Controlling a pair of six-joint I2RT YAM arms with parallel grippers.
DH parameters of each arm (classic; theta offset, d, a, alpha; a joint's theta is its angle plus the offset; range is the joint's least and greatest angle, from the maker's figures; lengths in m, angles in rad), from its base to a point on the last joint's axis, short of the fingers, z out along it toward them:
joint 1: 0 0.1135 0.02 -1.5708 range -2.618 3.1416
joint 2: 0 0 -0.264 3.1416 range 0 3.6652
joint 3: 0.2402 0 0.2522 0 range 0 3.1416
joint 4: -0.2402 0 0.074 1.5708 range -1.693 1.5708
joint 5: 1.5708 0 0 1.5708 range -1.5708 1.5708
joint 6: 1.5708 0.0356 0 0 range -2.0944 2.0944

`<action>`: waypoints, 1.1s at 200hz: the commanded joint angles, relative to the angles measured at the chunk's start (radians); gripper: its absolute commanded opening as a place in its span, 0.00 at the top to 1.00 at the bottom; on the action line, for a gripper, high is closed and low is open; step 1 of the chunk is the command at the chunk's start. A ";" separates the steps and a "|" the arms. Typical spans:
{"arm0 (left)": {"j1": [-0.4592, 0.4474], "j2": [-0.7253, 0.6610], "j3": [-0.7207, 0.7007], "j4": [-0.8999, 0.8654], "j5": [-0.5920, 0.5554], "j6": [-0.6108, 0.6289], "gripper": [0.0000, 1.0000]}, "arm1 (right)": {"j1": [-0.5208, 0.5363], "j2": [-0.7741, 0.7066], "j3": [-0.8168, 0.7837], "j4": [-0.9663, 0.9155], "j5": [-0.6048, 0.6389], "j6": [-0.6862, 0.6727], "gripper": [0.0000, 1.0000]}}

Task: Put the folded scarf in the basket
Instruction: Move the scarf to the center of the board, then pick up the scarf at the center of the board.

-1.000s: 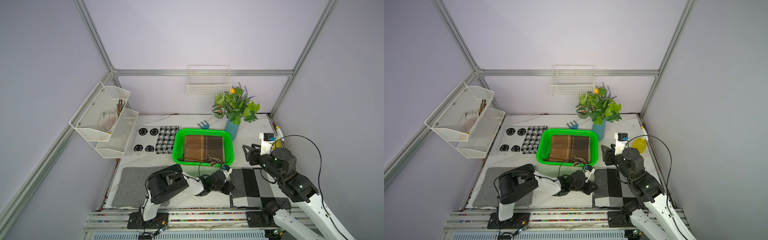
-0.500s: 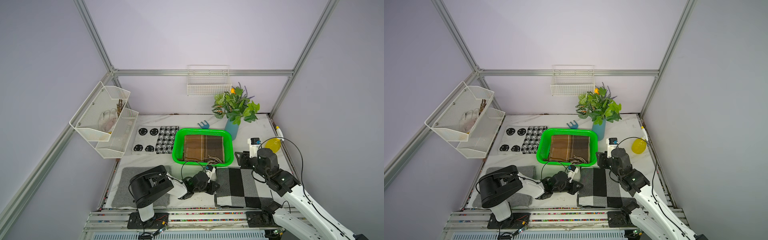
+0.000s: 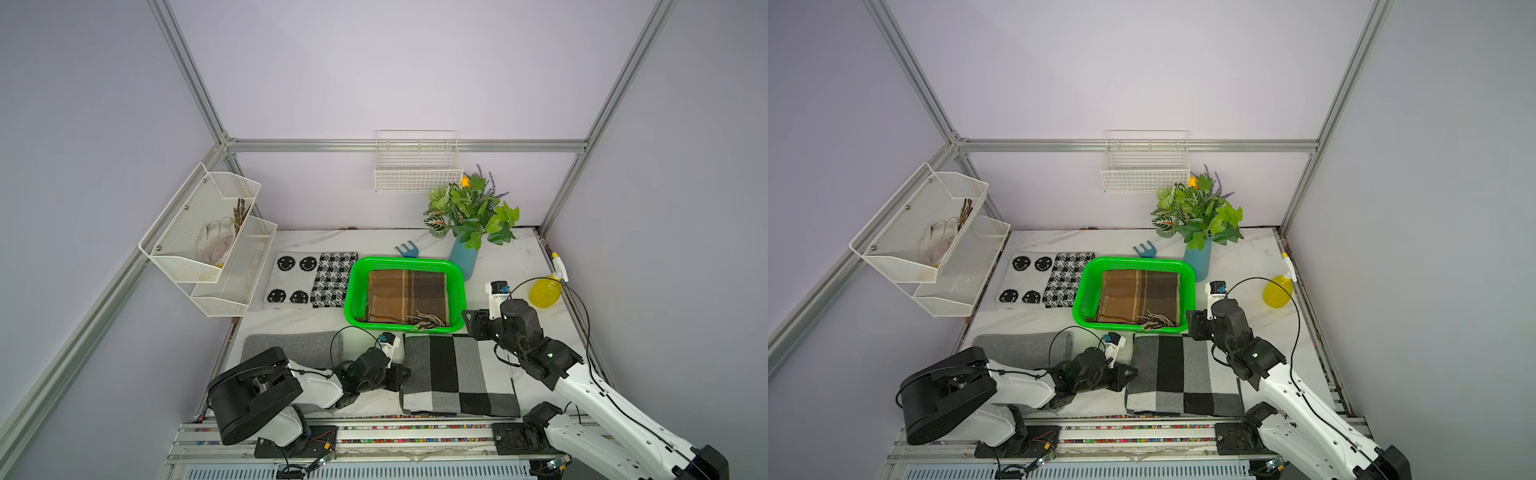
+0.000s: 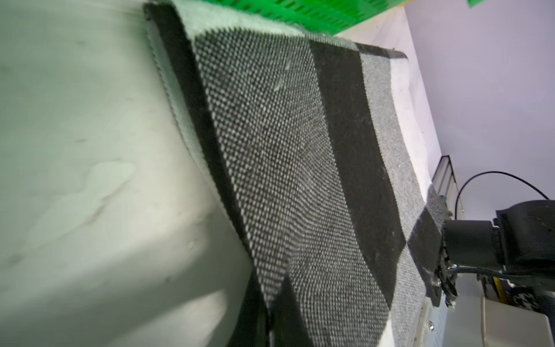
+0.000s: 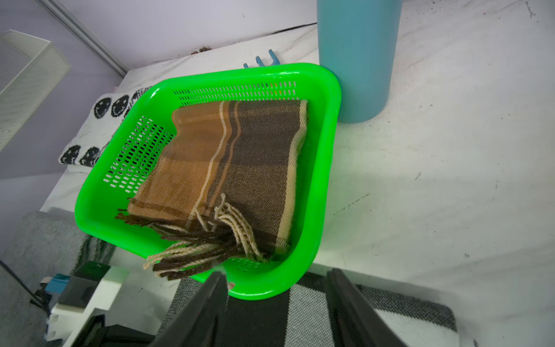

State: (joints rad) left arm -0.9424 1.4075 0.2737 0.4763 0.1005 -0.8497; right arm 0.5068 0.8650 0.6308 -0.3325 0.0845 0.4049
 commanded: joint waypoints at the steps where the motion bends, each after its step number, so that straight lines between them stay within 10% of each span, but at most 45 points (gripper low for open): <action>1: 0.038 -0.128 -0.058 -0.235 -0.121 0.021 1.00 | 0.016 -0.001 -0.021 0.020 0.037 0.036 0.42; 45: 0.143 -0.319 -0.117 -0.342 -0.138 0.049 1.00 | 0.029 0.050 -0.059 -0.074 0.050 0.078 0.41; 90: 0.188 -0.195 -0.034 -0.376 -0.068 0.110 1.00 | 0.045 0.001 -0.184 -0.003 -0.033 0.101 0.39; 150: 0.189 -0.059 0.034 -0.395 0.071 0.180 1.00 | 0.165 0.064 -0.184 -0.125 0.185 0.254 0.36; 220: 0.185 -0.217 -0.010 -0.472 0.087 0.187 0.97 | 0.240 0.118 -0.235 -0.137 0.226 0.407 0.25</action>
State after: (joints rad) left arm -0.7574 1.2423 0.3000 0.1410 0.1699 -0.6910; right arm 0.7288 0.9367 0.4320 -0.4644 0.2913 0.7399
